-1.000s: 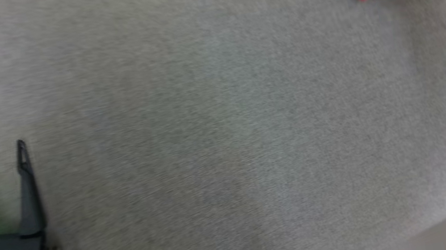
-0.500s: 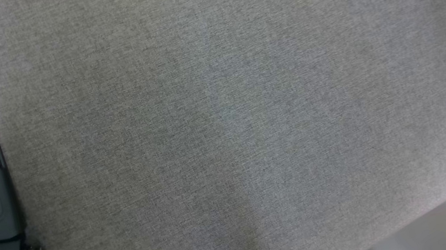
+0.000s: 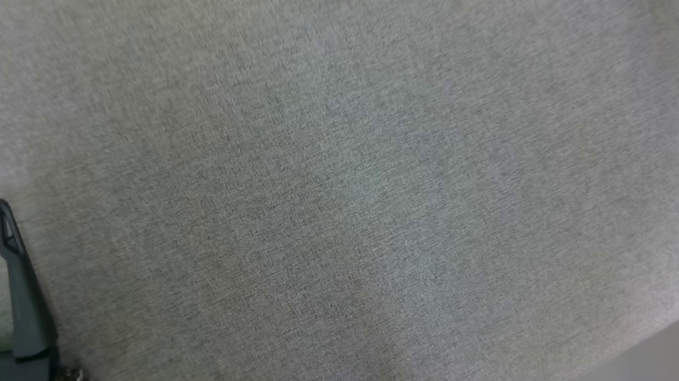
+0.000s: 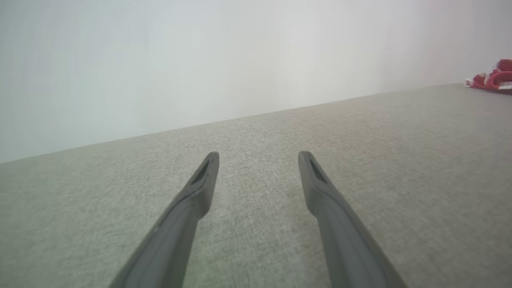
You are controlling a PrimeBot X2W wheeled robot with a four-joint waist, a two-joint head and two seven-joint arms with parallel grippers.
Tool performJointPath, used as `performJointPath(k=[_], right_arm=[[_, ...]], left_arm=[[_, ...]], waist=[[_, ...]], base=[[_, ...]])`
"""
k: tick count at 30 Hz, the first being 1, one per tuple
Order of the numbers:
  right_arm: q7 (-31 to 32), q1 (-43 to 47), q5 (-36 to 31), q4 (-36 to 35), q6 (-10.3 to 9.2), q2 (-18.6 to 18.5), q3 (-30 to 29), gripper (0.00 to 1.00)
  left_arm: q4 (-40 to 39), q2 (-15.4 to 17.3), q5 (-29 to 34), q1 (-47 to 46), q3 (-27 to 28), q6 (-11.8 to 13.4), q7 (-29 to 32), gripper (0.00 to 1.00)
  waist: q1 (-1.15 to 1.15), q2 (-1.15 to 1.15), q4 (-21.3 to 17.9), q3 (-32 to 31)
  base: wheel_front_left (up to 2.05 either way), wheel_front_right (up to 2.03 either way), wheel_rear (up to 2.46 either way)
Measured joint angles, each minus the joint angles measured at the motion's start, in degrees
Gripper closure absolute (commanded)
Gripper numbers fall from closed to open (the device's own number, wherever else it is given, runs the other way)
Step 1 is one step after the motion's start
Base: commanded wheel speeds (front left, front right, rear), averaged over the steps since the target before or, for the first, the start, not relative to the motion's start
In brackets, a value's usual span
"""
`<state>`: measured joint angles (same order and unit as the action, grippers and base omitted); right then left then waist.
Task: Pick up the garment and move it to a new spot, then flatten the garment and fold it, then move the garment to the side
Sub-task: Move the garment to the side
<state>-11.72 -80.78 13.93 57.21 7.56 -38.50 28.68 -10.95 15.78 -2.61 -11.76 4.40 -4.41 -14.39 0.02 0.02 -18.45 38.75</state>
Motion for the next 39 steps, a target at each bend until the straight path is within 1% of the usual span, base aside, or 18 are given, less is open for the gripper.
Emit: performJointPath(k=[5,8,13,17,22,26,28,33,39], right_arm=[[-2.08,3.26,0.8,-2.4,0.0,2.11,-1.8,0.0],[-2.81,6.69,1.62,-5.17,0.0,3.61,-3.42,0.0],[-3.21,15.05,2.26,-11.01,0.0,5.56,-7.45,0.0],[-3.26,24.06,1.34,-16.96,-0.01,7.69,-11.93,0.0],[-3.26,34.39,-0.35,-23.42,0.0,11.56,-16.82,0.0],[-3.25,41.73,-1.42,-27.75,0.0,14.02,-19.61,0.0],[-3.15,45.09,-1.48,-29.69,-0.01,15.86,-21.02,0.0],[-2.56,52.71,-2.43,-33.65,-0.01,20.71,-24.1,0.0],[-2.43,60.15,-3.54,-37.32,-0.01,24.63,-26.8,0.0]], left_arm=[[3.44,-2.12,-0.97,0.73,-0.7,0.88,-0.53,0.0],[5.47,-3.41,-1.57,2.69,-0.92,1.19,-0.66,0.0],[7.81,-5.0,-2.64,5.09,-0.8,1.46,-0.65,0.0],[8.54,-6.06,-3.04,6.03,-0.57,1.45,-0.65,0.0],[9.36,-7.35,-3.12,7.61,-0.11,1.4,-0.65,0.0],[10.14,-8.17,-3.13,8.83,0.34,1.37,-0.66,0.0],[10.63,-8.38,-3.14,9.41,0.74,1.3,-0.66,0.0],[11.36,-9.09,-3.14,10.67,1.48,1.11,-0.66,0.0],[12.06,-9.73,-3.12,11.88,2.16,0.88,-0.66,0.0]], waist=[[0.01,0.01,0.68,-4.08],[0.01,0.01,1.27,-6.96],[0.0,0.01,2.65,-12.03],[-0.01,0.0,4.25,-15.89],[-0.02,-0.01,6.42,-20.27],[-0.03,-0.01,8.15,-23.46],[-0.03,-0.01,8.95,-24.92],[-0.03,-0.02,10.69,-28.13],[-0.03,-0.02,12.5,-31.0]], base=[[0.0,0.0,0.0],[0.0,0.0,0.0],[0.0,0.0,0.0],[0.0,0.0,0.0],[0.0,0.0,0.0],[0.0,0.0,0.0],[0.0,0.0,0.0],[0.0,0.0,0.0],[0.0,0.0,0.0]])
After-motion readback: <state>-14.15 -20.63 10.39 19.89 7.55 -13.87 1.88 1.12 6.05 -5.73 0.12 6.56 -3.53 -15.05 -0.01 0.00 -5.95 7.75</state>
